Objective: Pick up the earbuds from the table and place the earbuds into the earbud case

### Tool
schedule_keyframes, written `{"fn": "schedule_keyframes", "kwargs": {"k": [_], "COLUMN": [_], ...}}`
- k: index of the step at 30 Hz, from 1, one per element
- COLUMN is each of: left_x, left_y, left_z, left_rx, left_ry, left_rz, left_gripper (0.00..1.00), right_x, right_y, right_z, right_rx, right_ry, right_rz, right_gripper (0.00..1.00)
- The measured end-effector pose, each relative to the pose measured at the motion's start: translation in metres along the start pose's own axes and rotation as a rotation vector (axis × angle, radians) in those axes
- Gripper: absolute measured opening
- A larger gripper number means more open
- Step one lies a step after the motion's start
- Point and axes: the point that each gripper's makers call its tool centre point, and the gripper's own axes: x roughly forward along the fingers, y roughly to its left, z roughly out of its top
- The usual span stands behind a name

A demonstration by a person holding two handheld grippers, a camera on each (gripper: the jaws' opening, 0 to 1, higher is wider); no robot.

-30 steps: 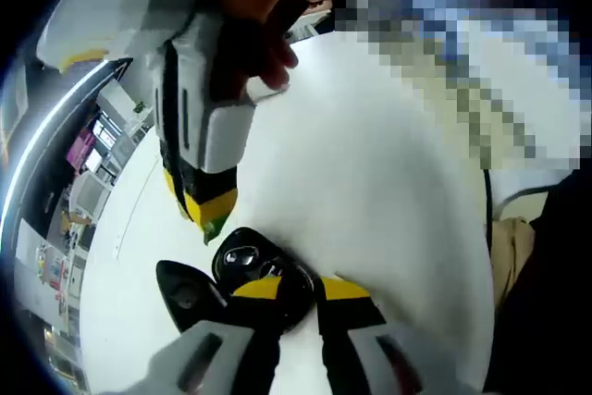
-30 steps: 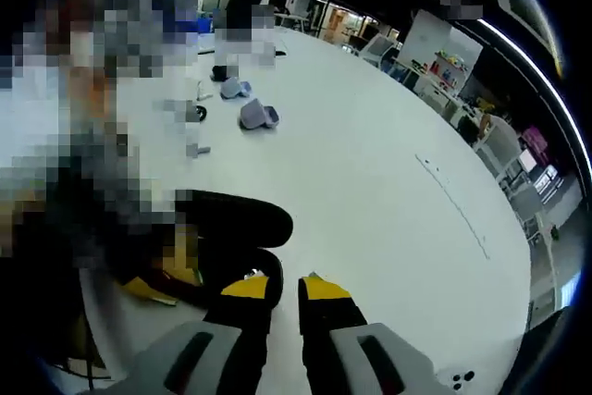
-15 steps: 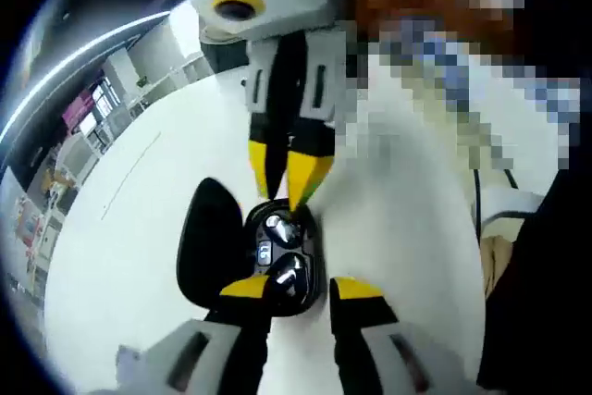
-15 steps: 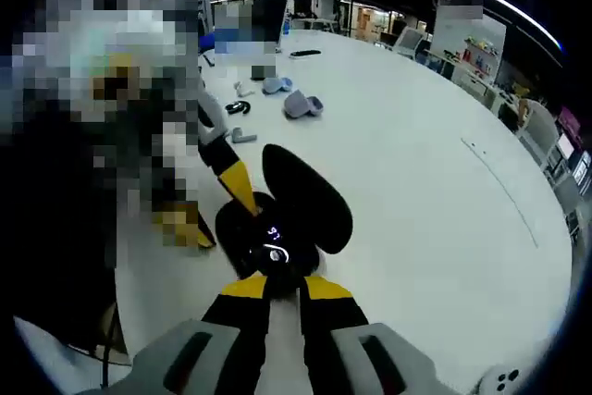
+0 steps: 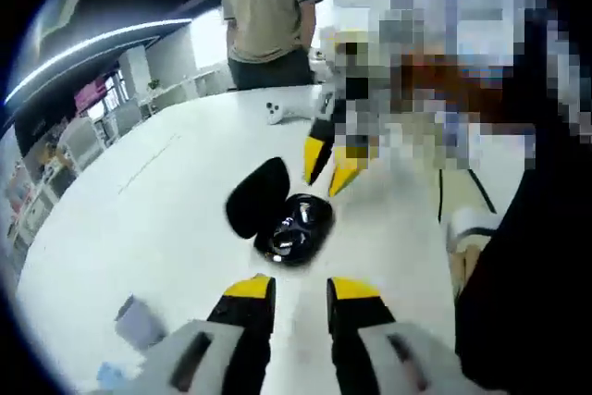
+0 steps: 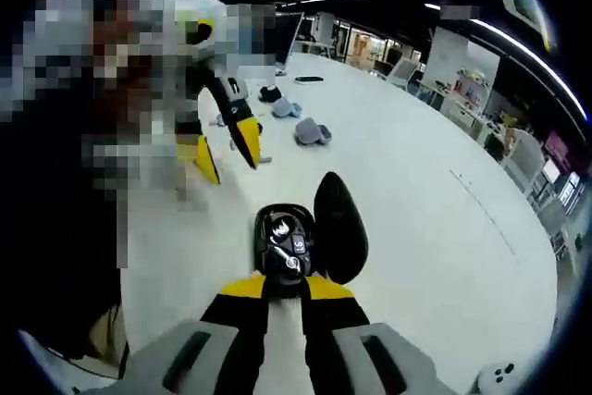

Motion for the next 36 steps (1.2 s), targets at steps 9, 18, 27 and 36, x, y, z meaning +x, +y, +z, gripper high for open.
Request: {"fn": "schedule_keyframes", "kwargs": {"k": [9,18,27,36], "left_x": [-0.078,-0.059,-0.046,-0.041], "left_y": [0.07,0.08,0.074,0.077], "left_z": [-0.064,-0.085,-0.083,-0.105], "left_rx": [-0.078,0.057,0.132,0.176], "left_ry": [0.19,0.399,0.427,0.523], "left_rz": [0.107,-0.008,-0.072,-0.076], "left_gripper": [0.26,0.25,0.24,0.24], "right_x": [-0.002,-0.004,0.001,0.001], "right_y": [-0.002,0.008,0.012,0.004], "right_z": [0.004,0.002,-0.003,-0.004], "right_rx": [0.013,-0.012,0.006,0.012], "right_ry": [-0.085,-0.105,-0.097,-0.098], "right_rz": [-0.047,-0.038,-0.03,-0.041], "right_gripper": [0.14,0.13,0.14,0.14]}}
